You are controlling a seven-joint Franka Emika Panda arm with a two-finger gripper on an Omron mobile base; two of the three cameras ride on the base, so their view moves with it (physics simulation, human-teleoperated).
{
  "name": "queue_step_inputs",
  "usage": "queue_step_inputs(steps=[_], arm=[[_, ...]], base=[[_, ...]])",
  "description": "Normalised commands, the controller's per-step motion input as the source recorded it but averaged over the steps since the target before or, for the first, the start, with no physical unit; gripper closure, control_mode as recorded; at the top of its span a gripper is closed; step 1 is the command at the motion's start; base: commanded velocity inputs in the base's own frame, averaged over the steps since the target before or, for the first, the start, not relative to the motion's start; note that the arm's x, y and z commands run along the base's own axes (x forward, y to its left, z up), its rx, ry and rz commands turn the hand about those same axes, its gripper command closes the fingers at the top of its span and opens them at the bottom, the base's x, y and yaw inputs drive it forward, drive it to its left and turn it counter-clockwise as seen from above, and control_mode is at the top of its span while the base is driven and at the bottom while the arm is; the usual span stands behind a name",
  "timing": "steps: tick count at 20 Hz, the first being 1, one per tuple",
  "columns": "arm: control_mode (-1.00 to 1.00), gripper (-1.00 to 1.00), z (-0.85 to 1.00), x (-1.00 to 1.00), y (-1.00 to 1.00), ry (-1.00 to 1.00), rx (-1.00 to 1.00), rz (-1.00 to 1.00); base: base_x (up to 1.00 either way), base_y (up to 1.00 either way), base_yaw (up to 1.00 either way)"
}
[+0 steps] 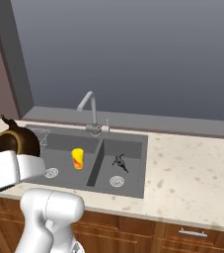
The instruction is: Pick the teapot and cup and place them in the sink. Then turn on the water.
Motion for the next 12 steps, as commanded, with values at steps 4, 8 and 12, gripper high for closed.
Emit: queue_step_inputs(steps=[4, 8, 12], arm=[[1.0, 1.0, 0.0, 0.0, 0.0, 0.0, 0.0, 0.0], [1.0, 1.0, 0.0, 0.0, 0.0, 0.0, 0.0, 0.0], [-1.0, 1.0, 0.0, 0.0, 0.0, 0.0, 0.0, 0.0]], base=[[0.01, 0.01, 0.0], [0.0, 0.0, 0.0], [0.0, 0.0, 0.0]])
